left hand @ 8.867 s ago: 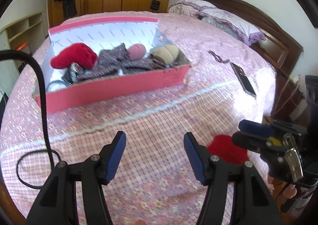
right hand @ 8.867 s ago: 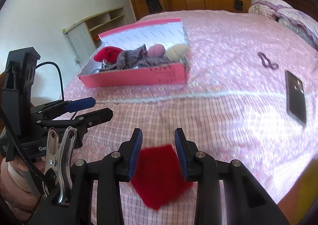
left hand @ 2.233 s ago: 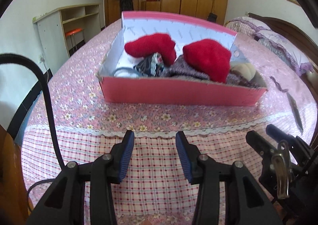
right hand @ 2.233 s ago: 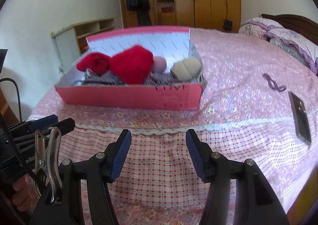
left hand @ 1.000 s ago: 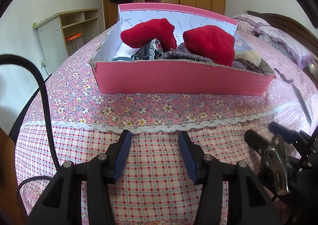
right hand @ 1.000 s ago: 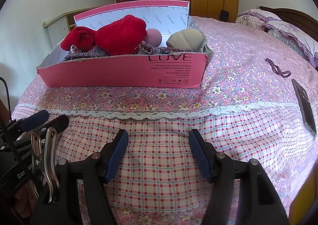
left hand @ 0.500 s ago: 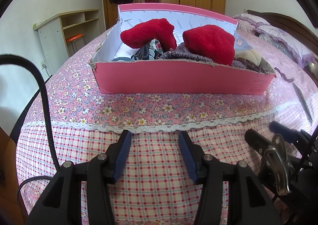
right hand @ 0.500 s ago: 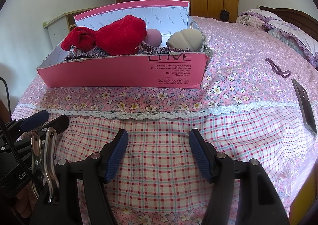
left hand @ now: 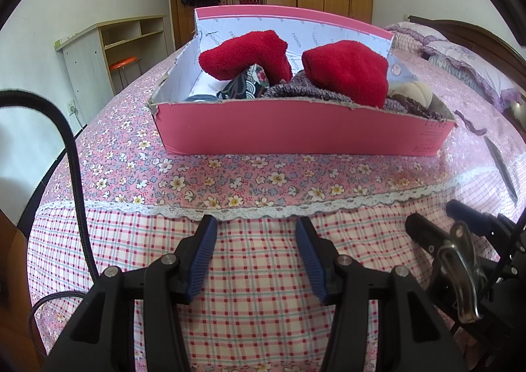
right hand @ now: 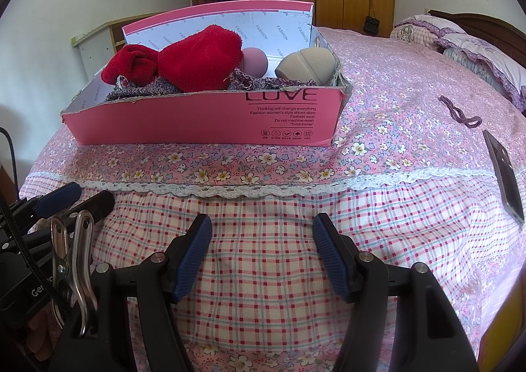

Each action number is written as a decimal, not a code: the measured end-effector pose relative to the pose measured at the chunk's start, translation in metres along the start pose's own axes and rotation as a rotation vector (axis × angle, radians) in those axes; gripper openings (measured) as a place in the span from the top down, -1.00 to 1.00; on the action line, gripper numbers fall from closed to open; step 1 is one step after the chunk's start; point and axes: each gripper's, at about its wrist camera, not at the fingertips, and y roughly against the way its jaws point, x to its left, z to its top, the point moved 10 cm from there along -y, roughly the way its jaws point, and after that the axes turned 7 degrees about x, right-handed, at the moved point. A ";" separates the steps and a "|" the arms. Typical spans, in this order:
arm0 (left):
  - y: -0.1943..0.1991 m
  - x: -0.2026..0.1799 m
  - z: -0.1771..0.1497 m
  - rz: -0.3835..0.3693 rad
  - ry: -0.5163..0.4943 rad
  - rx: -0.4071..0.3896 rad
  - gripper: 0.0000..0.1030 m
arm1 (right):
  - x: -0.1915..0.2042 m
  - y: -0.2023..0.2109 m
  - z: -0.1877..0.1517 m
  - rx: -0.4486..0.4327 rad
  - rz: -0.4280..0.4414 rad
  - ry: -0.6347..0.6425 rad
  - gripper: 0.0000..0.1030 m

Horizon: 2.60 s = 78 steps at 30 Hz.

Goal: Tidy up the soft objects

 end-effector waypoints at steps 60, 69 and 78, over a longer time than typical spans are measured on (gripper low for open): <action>-0.002 0.000 0.001 -0.001 0.005 -0.012 -0.03 | 0.001 -0.001 0.001 -0.004 -0.011 0.005 -0.28; -0.002 0.003 0.000 -0.011 0.012 -0.023 -0.04 | 0.001 -0.001 0.001 -0.008 -0.009 0.004 -0.28; -0.002 0.003 -0.003 -0.009 0.013 -0.033 -0.04 | 0.002 -0.003 0.000 -0.018 -0.022 0.010 -0.28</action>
